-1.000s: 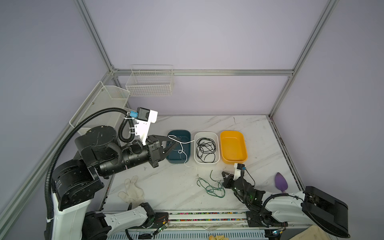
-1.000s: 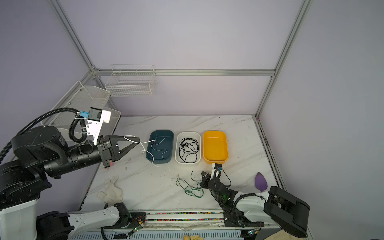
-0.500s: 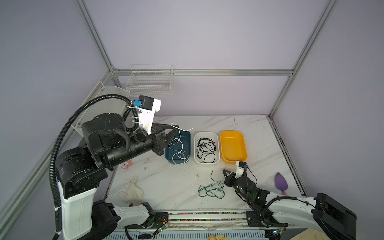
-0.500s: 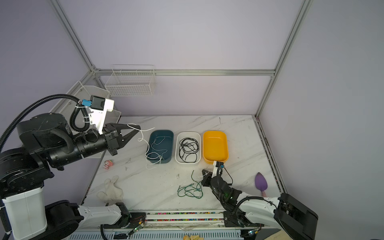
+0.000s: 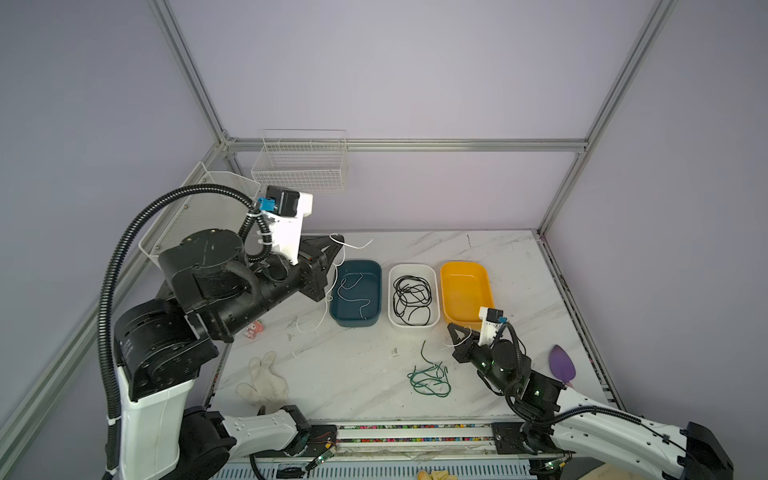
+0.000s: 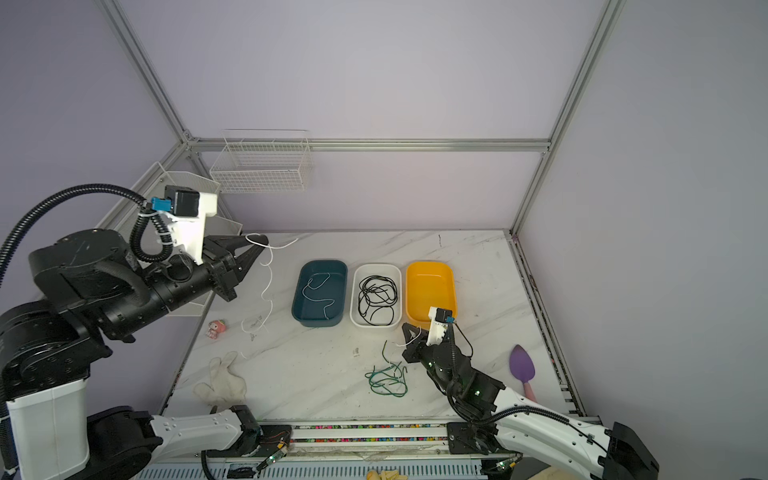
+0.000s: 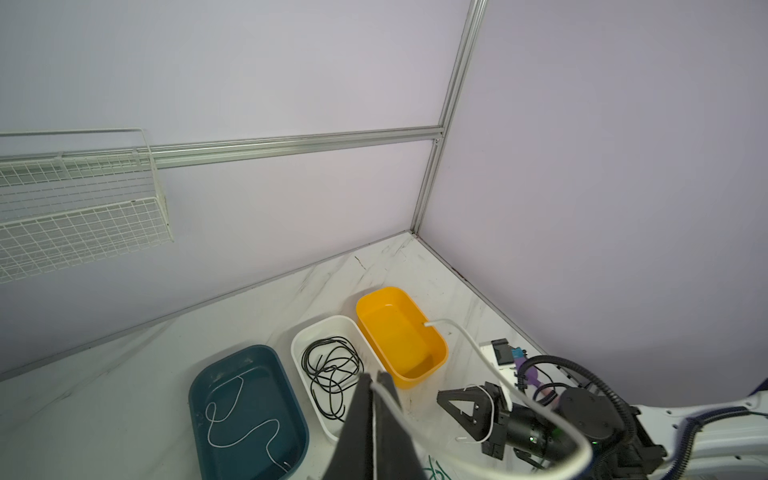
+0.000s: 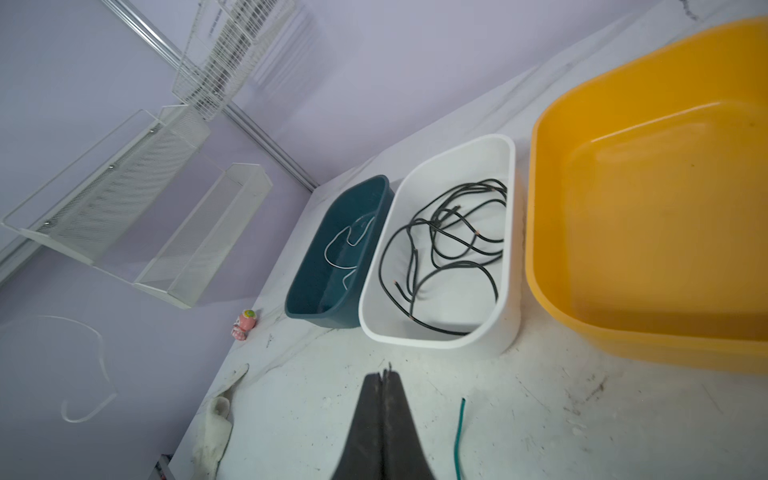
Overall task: Untangle the cables
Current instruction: 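Lift the white wire high over the teal tray with the left gripper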
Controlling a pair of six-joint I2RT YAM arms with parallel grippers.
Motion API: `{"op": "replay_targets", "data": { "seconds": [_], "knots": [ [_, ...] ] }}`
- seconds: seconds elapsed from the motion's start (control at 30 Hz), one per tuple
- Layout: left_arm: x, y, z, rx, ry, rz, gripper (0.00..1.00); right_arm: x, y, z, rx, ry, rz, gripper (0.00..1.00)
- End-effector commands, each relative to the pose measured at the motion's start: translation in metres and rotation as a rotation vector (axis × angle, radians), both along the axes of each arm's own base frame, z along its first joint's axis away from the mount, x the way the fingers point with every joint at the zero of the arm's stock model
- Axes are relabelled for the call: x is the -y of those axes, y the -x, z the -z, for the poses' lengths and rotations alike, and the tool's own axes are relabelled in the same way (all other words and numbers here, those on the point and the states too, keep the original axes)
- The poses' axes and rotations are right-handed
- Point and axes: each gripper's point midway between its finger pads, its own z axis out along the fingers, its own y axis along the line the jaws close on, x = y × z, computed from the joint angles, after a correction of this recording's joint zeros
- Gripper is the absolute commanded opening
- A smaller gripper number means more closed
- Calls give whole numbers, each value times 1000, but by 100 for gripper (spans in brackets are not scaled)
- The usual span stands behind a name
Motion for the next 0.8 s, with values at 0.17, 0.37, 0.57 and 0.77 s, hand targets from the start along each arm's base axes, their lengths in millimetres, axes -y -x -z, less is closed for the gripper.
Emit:
{"op": "replay_targets", "data": {
  "seconds": [0.17,0.37,0.57,0.77],
  "knots": [
    [9,-50,5,59,1,10,0,-16,9,-56,104,31,-118,0],
    [19,-76,8,65,9,19,0,-18,13,-87,157,6,-145,0],
    [20,-102,24,43,-9,-4,0,-18,20,-124,221,-6,-181,0],
    [16,-125,51,-1,2,-21,0,-14,27,-158,282,-14,-197,0]
  ]
}}
